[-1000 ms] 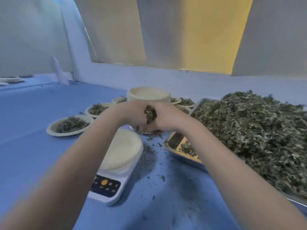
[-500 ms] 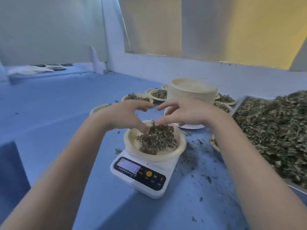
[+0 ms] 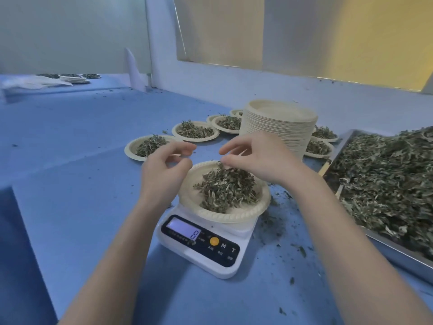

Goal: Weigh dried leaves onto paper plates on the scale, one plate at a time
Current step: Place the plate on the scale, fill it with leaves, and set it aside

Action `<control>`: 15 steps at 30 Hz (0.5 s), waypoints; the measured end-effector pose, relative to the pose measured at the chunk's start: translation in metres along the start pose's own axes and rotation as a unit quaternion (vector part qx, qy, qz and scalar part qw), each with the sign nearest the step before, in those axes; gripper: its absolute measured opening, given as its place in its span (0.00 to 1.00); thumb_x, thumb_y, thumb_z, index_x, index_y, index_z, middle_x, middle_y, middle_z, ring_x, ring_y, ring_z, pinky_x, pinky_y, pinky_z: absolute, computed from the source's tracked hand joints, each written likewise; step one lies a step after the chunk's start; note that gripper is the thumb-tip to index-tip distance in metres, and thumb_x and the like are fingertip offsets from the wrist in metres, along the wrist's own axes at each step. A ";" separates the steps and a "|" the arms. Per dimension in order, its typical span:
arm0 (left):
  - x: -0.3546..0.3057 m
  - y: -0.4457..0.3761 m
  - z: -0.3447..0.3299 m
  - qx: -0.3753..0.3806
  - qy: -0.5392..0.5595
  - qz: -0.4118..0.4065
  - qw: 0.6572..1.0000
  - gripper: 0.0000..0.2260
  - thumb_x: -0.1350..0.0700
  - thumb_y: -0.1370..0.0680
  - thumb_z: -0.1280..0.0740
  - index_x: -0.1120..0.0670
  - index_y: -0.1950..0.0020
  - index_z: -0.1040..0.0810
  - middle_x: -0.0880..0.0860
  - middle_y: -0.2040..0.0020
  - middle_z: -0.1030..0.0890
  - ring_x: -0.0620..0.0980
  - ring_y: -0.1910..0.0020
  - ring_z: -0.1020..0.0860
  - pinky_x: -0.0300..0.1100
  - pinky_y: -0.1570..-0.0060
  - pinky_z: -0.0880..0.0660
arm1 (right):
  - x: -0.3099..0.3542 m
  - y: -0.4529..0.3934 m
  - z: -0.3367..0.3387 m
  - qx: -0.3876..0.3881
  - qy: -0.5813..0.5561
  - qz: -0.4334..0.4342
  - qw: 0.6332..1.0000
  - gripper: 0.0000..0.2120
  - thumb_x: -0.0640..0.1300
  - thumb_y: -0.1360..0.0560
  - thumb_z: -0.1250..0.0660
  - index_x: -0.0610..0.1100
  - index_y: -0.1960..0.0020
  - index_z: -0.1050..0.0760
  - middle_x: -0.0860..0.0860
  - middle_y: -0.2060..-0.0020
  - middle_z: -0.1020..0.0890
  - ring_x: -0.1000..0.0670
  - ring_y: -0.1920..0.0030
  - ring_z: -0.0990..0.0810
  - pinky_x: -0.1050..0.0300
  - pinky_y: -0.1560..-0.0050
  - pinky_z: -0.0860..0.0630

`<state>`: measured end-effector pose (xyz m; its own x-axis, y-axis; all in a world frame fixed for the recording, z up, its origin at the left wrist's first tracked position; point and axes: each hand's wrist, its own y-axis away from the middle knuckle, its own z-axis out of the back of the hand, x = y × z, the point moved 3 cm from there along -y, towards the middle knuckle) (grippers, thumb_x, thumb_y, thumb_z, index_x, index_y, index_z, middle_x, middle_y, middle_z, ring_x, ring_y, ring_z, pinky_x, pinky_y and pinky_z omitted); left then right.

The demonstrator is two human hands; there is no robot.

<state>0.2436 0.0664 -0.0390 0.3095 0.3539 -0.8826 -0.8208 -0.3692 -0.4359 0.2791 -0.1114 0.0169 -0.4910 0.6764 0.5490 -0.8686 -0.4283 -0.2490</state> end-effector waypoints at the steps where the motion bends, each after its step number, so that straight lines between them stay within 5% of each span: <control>1: 0.002 0.002 0.002 -0.002 -0.002 -0.001 1.000 0.16 0.66 0.28 0.35 0.44 0.55 0.20 0.44 0.53 0.19 0.39 0.59 0.24 0.33 0.55 0.27 | 0.000 0.000 0.001 -0.012 -0.002 0.005 1.000 0.04 0.50 0.28 0.29 0.58 0.54 0.19 0.61 0.62 0.18 0.65 0.59 0.22 0.76 0.62 0.31; 3: 0.007 0.005 0.005 -0.011 -0.014 0.000 1.000 0.13 0.64 0.28 0.34 0.46 0.52 0.19 0.45 0.52 0.20 0.39 0.58 0.24 0.27 0.58 0.29 | 0.000 0.001 0.004 -0.029 -0.005 0.011 1.000 0.04 0.49 0.28 0.30 0.58 0.56 0.19 0.62 0.63 0.18 0.66 0.59 0.22 0.78 0.63 0.32; 8: 0.013 0.005 0.007 -0.028 -0.019 0.013 0.999 0.09 0.59 0.25 0.33 0.47 0.49 0.19 0.48 0.50 0.23 0.44 0.55 0.25 0.36 0.54 0.29 | -0.007 0.003 0.013 -0.036 0.000 0.004 0.999 0.03 0.50 0.28 0.30 0.58 0.56 0.19 0.61 0.61 0.18 0.63 0.57 0.22 0.77 0.64 0.32; 15: 0.016 0.006 0.003 -0.001 -0.056 0.011 0.998 0.10 0.53 0.27 0.32 0.47 0.47 0.20 0.44 0.51 0.24 0.34 0.61 0.28 0.23 0.60 0.33 | -0.014 0.009 0.016 0.026 0.031 -0.011 0.999 0.11 0.60 0.30 0.31 0.61 0.49 0.20 0.60 0.56 0.18 0.65 0.57 0.23 0.69 0.60 0.31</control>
<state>0.2417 0.0726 -0.0555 0.2353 0.4386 -0.8673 -0.8265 -0.3792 -0.4160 0.2790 -0.1342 0.0201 -0.4756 0.7210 0.5039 -0.8758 -0.4415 -0.1950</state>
